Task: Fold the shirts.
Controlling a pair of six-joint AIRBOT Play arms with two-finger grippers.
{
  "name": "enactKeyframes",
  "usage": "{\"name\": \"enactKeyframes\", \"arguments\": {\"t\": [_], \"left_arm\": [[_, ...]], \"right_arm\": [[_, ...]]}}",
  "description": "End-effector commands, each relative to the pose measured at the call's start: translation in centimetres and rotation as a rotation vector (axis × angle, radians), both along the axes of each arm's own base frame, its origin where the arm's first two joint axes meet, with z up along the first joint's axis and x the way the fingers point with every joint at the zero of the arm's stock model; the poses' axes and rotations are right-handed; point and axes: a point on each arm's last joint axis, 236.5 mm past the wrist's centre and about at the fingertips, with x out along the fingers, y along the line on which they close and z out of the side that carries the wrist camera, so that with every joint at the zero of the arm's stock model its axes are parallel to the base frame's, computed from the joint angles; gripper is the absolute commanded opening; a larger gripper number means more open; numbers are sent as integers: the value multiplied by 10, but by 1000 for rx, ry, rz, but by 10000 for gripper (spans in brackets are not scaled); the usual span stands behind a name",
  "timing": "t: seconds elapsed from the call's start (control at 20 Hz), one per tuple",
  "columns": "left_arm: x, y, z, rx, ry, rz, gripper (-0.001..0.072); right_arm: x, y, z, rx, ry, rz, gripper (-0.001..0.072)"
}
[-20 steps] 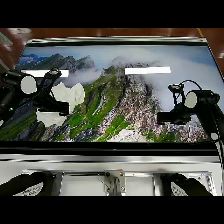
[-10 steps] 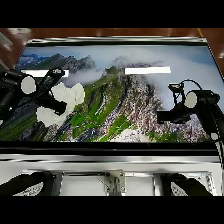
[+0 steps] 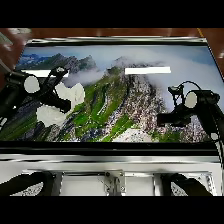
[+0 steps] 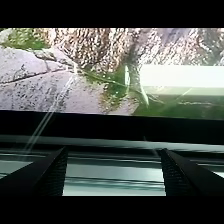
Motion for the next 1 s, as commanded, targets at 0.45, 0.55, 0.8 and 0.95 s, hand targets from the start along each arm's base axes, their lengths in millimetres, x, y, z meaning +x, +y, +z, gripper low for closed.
{"name": "enactKeyframes", "arguments": {"t": [0.45, 0.55, 0.8, 0.95], "left_arm": [[59, 122, -113, -57, 131, 704, 720], [72, 118, -131, -116, 129, 733, 720], [94, 86, -157, -282, 144, 794, 693], [89, 82, -150, -286, 166, 765, 38]], "right_arm": [[3, 1, 0, 6, -10, -67, 691], [3, 1, 0, 6, -11, -71, 691], [1, 2, 0, 11, 0, -98, 691], [-4, 6, 0, 29, 25, -99, 692]]}}
